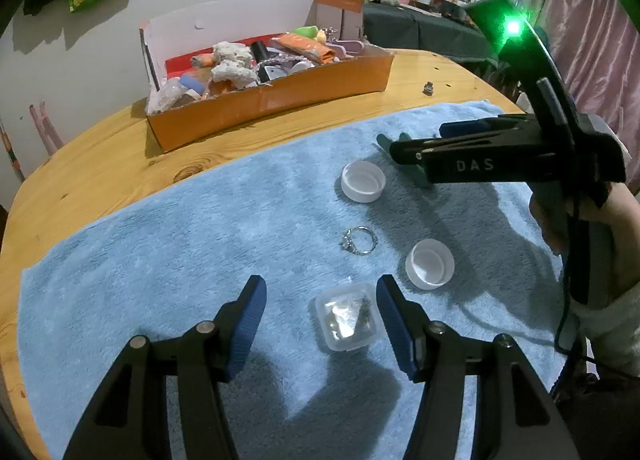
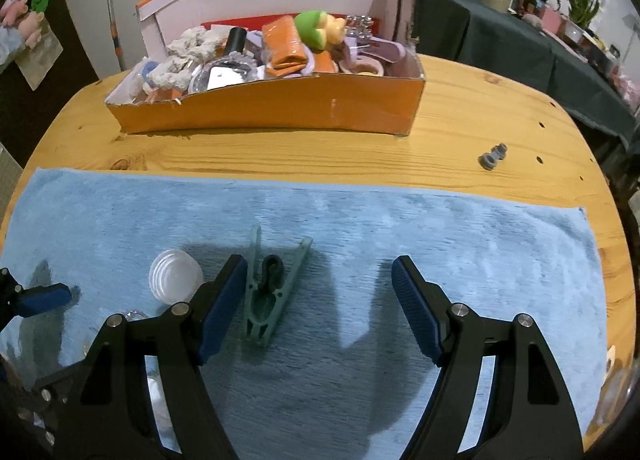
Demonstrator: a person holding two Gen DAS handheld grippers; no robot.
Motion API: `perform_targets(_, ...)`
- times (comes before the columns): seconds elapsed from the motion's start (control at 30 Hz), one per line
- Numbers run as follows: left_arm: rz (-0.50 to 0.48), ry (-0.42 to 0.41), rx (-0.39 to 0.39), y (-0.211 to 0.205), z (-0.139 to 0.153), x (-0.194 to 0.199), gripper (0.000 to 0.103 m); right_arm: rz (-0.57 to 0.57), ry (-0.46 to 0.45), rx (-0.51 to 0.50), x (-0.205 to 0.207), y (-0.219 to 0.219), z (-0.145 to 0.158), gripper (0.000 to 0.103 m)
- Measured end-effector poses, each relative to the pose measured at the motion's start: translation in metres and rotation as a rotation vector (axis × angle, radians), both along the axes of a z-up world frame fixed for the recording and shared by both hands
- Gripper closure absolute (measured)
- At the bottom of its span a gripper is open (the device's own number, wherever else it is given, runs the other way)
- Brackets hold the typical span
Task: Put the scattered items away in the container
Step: 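Close the left tool on the clear plastic box while the right tool approaches the green clothespin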
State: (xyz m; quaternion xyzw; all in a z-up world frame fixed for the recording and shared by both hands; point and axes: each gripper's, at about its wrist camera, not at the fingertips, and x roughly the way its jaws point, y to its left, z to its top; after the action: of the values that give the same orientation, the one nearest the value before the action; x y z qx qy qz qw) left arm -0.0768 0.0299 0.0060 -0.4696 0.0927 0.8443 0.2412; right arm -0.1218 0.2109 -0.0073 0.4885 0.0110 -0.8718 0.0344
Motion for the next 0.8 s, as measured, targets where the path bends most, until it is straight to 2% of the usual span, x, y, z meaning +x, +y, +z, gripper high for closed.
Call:
perform_targets(0.4,-0.002,-0.034,0.034,0.005,-0.007,0.001,0.043,0.045,0.025,0.027,0.008,-0.013,-0.007,0.03)
perform_targets(0.63,0.015,-0.062,0.057,0.0,-0.013,-0.001,0.051,0.046,0.028,0.022,0.008,-0.011,-0.01,0.03)
perform_targets(0.73,0.017,-0.06,0.059,-0.001,-0.013,0.0,0.054,0.043,0.036,0.022,0.008,-0.011,-0.01,0.039)
perform_targets(0.8,0.017,-0.055,0.057,-0.001,-0.014,0.001,0.055,0.046,0.038,0.029,0.008,-0.012,-0.011,0.04)
